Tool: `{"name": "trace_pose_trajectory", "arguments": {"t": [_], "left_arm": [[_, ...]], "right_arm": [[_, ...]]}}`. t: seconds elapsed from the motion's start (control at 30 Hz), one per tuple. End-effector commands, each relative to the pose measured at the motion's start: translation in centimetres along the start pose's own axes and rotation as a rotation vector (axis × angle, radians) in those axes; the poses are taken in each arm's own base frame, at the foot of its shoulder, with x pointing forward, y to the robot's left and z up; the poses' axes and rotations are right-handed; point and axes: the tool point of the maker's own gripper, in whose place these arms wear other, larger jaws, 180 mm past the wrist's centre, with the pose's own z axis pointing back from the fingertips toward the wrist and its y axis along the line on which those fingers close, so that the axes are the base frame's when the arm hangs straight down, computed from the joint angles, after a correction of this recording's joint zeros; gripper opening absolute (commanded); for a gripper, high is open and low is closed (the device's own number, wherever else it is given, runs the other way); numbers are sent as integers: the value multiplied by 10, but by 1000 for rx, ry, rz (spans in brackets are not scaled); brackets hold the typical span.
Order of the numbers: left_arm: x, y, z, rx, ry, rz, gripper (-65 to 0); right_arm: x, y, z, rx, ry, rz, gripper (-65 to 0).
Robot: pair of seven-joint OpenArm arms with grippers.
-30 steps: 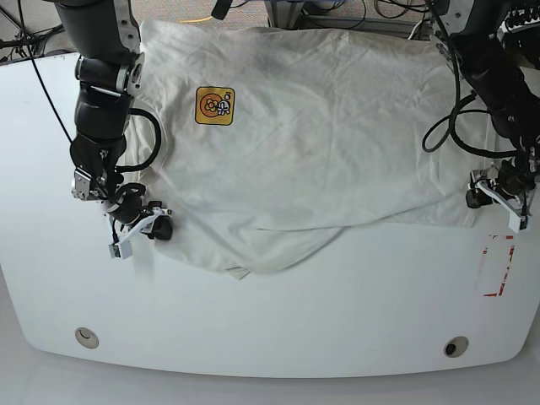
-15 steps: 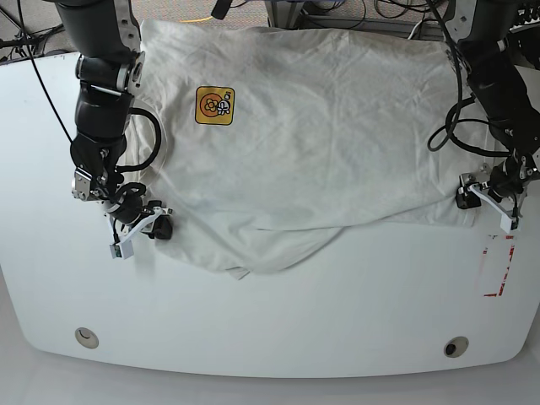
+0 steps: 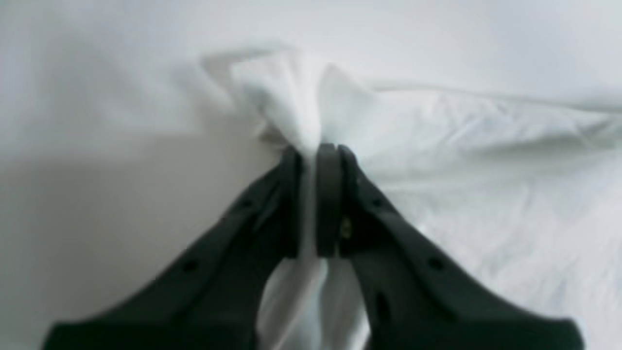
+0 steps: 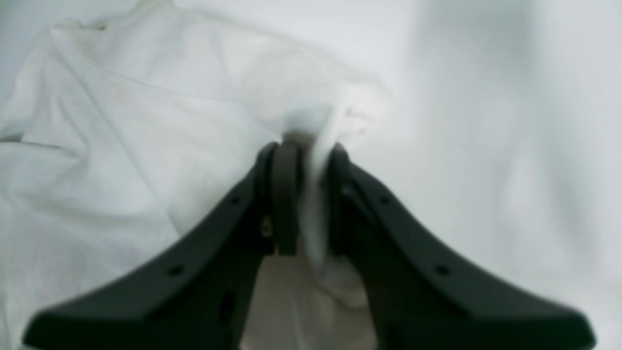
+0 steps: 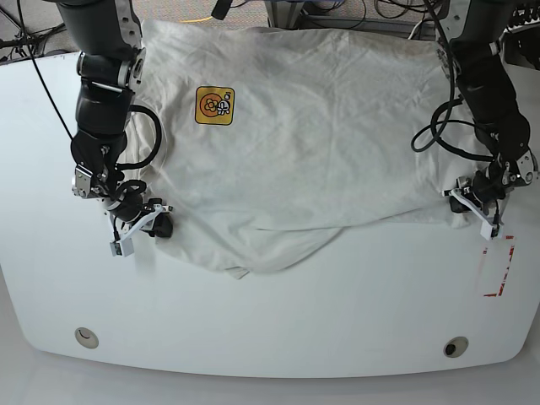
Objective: Fold the T-shirt properly
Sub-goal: 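Reposition both grippers lower on the shirt sides and pinch again, then lift the shirt with both grippers and lay it back down flatter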
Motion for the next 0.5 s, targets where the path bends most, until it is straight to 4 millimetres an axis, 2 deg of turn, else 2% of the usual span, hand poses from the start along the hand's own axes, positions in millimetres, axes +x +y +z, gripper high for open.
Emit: {"name": "trace_pose_trajectory", "arguments": {"t": [0.0,0.1,0.17,0.23,0.3,0.47], "left_arm": [[6,-1,2,3,7,-28,-650],[7,-1,2,3,5,-27,-650],[8,-1,2,2,1,-27,-650],[19,1,8,16,-28,-41,-650],[31,5,16,34,-66,-47,-650],[49,9,32,69,-92,-82,-650]], "right_arm": [[21,-3,4,-6,-38,24,-556],[19,-3,4,-6,-22,24,-569],[17,-4,5,-9,-2,30,-609],[29,-1,10,-12,-16,66,-650],[29,0,16,-19,-10,99,-650],[52,10,28,-31,-20,192,-650]]}}
